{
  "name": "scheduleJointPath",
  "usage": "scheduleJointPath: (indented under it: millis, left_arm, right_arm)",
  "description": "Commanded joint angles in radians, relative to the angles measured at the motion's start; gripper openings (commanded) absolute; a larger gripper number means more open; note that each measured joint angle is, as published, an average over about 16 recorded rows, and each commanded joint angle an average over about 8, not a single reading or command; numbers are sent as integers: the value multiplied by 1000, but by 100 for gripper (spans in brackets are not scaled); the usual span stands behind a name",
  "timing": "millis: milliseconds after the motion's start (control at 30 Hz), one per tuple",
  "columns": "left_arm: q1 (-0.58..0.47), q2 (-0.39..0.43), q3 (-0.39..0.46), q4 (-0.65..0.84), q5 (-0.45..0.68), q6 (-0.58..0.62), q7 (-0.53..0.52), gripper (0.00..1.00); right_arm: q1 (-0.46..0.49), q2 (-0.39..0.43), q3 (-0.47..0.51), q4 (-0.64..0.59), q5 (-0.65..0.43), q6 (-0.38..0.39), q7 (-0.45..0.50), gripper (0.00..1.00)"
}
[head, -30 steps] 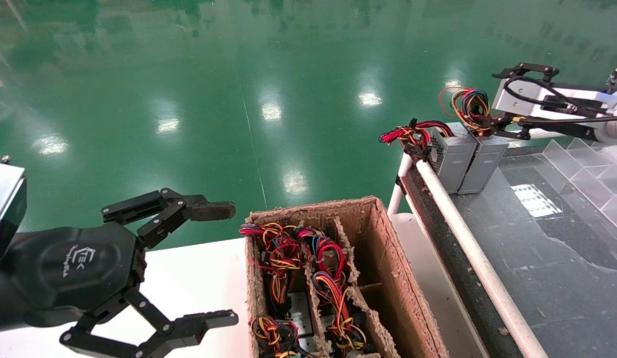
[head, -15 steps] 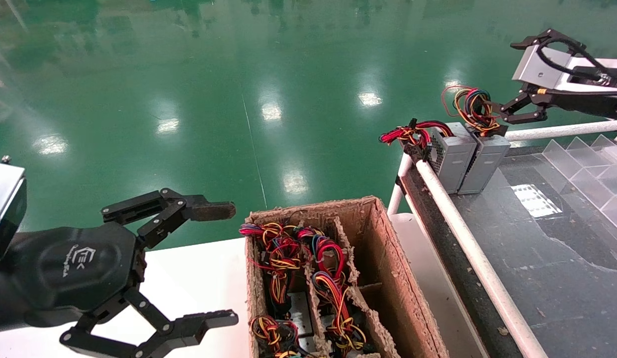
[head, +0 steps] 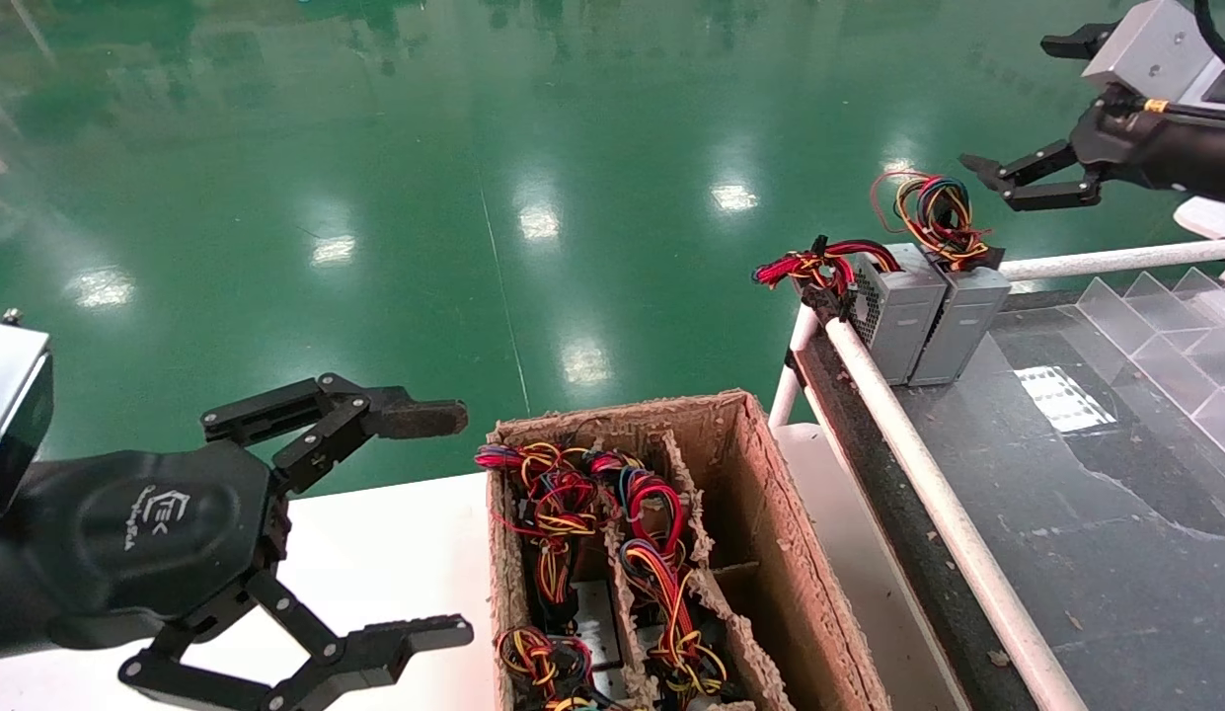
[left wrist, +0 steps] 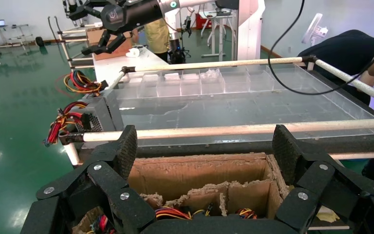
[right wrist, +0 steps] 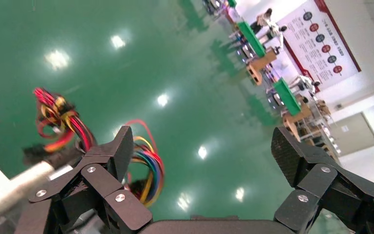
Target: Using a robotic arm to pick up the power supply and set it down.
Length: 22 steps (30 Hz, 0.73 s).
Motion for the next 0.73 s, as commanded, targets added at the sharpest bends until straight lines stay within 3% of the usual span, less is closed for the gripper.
scheduleJointPath:
  millis: [33, 733]
  left_arm:
    - [0, 0, 0, 0, 0, 0, 0, 100]
    - [0, 0, 1, 0, 0, 0, 0, 100]
  right_arm:
    - [-23, 10, 2, 36, 20, -14, 33, 100]
    - [-316, 125, 26, 464, 258, -168, 378, 100]
